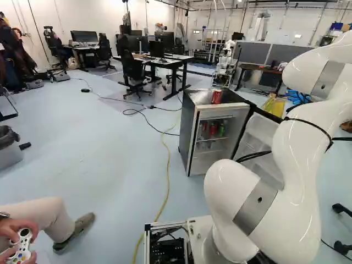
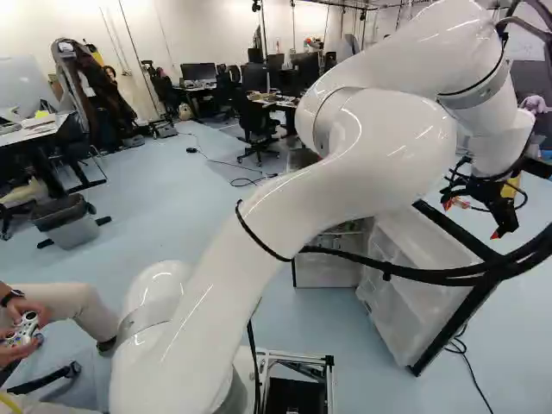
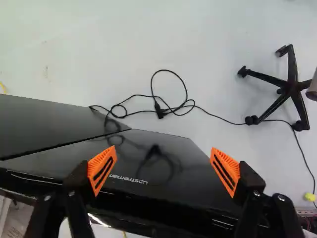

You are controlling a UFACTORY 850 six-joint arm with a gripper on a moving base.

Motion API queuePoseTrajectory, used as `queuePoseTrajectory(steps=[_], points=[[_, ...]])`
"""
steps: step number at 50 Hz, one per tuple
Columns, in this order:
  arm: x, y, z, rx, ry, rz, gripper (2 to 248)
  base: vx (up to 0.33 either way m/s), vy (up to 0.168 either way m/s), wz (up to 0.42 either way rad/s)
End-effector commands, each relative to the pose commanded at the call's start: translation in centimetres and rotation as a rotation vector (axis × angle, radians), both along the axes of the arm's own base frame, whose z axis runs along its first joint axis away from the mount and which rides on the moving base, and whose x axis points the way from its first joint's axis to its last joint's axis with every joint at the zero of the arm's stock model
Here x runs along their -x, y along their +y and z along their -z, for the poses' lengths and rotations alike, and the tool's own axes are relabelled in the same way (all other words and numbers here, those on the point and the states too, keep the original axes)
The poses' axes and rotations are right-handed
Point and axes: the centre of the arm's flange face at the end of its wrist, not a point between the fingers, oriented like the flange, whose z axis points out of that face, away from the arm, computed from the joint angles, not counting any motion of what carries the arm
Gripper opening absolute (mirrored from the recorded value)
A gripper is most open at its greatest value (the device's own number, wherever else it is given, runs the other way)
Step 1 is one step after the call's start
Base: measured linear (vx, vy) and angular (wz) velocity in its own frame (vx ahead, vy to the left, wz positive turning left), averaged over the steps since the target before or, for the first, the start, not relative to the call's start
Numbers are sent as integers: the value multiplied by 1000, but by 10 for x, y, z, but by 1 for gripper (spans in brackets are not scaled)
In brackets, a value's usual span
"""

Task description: Grab a drink from the fridge

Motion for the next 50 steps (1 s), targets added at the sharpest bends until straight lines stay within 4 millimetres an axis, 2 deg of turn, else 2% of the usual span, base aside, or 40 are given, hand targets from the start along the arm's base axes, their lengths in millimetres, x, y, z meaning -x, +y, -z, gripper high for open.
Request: queuePoseTrajectory(steps=[12,50], points=[[-1,-2,9,-8,5,0,247,0,0,0],[4,-1,10,-13,8,6,247,0,0,0]])
